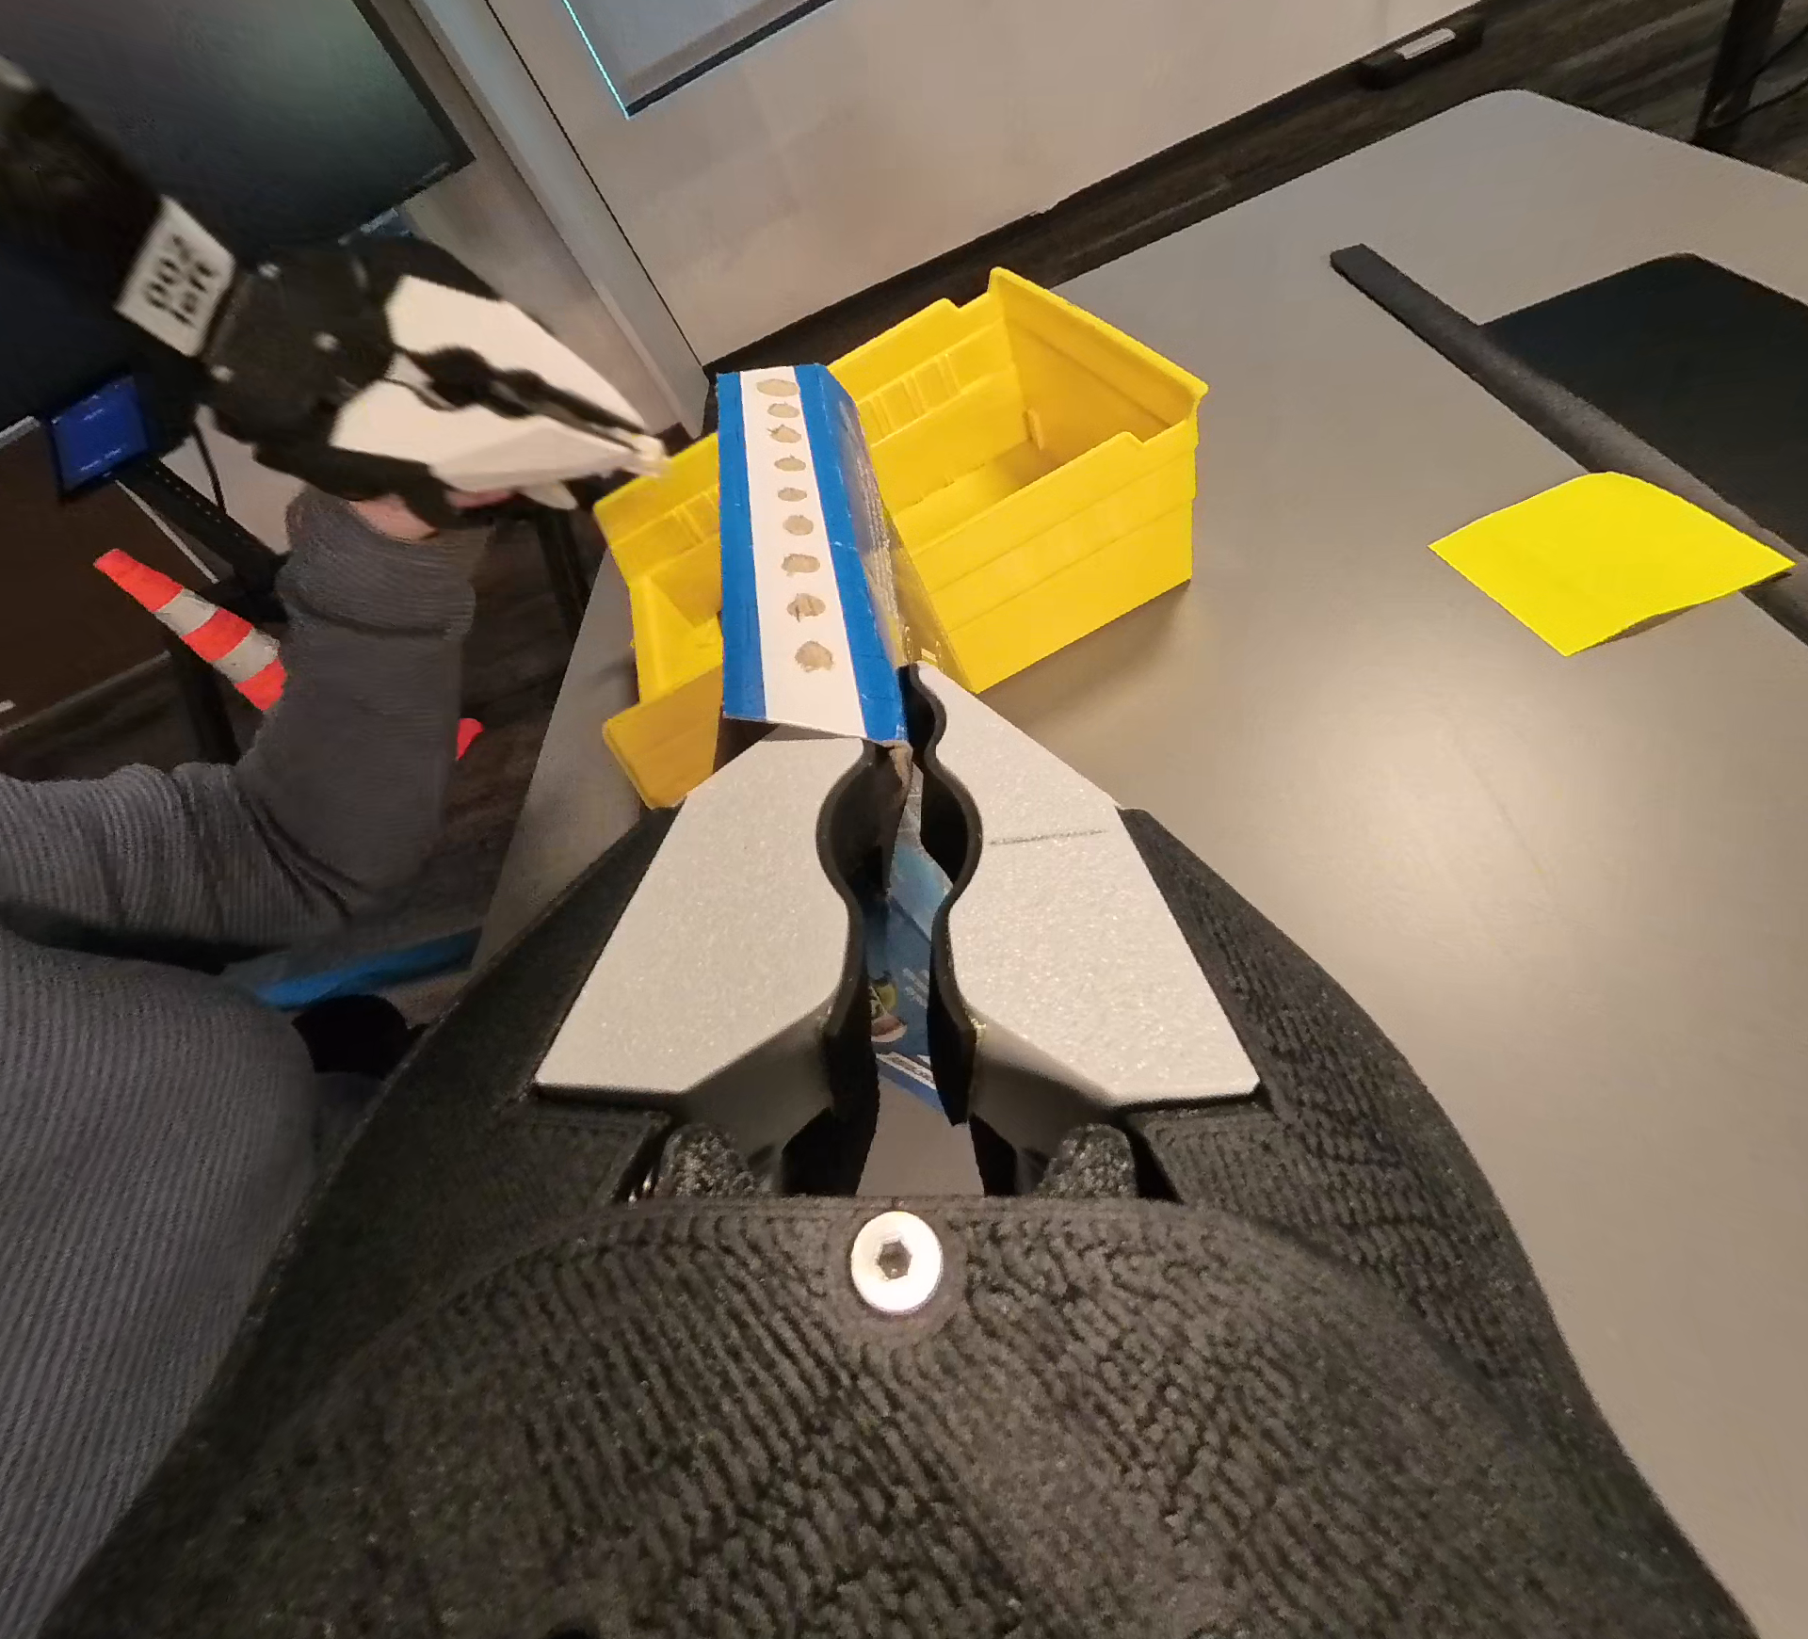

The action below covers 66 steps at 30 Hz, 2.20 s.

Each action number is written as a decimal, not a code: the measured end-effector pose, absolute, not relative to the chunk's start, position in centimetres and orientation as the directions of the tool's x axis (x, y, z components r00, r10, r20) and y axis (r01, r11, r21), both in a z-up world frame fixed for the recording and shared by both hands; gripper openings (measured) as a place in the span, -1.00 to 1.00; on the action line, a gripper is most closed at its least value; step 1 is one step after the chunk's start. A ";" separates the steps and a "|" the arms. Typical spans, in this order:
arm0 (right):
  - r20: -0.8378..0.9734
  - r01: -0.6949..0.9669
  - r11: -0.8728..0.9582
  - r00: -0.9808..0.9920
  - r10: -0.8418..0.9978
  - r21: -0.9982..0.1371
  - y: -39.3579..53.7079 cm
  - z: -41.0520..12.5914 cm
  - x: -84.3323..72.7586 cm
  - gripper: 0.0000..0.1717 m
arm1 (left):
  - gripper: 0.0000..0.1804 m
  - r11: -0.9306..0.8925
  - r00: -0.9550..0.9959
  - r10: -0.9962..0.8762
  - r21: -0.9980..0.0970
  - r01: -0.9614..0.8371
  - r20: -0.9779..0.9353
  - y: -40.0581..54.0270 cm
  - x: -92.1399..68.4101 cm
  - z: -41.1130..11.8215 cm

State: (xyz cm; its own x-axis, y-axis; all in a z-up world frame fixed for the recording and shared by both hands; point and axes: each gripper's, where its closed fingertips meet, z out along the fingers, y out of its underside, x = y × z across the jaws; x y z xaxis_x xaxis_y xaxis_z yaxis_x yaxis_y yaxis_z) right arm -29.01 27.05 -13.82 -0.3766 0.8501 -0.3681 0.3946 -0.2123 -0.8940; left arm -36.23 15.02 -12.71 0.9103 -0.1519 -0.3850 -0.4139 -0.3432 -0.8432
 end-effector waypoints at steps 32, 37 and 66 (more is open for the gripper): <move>-0.361 0.398 -0.198 -0.392 0.846 -0.896 26.5 -13.8 -29.1 -1.00 | -0.64 -0.573 0.999 -0.032 -0.819 -0.012 0.008 12.3 -36.6 -17.7; -0.353 0.402 -0.188 -0.386 0.852 -0.896 26.5 -13.8 -29.1 -1.00 | -0.27 -0.828 0.989 0.074 -0.545 0.131 0.125 10.8 -37.5 -25.6; -0.352 0.405 -0.185 -0.391 0.850 -0.895 26.3 -13.8 -29.1 -1.00 | -0.61 -0.917 0.955 -0.297 -0.282 -0.283 0.008 11.8 -36.4 -31.4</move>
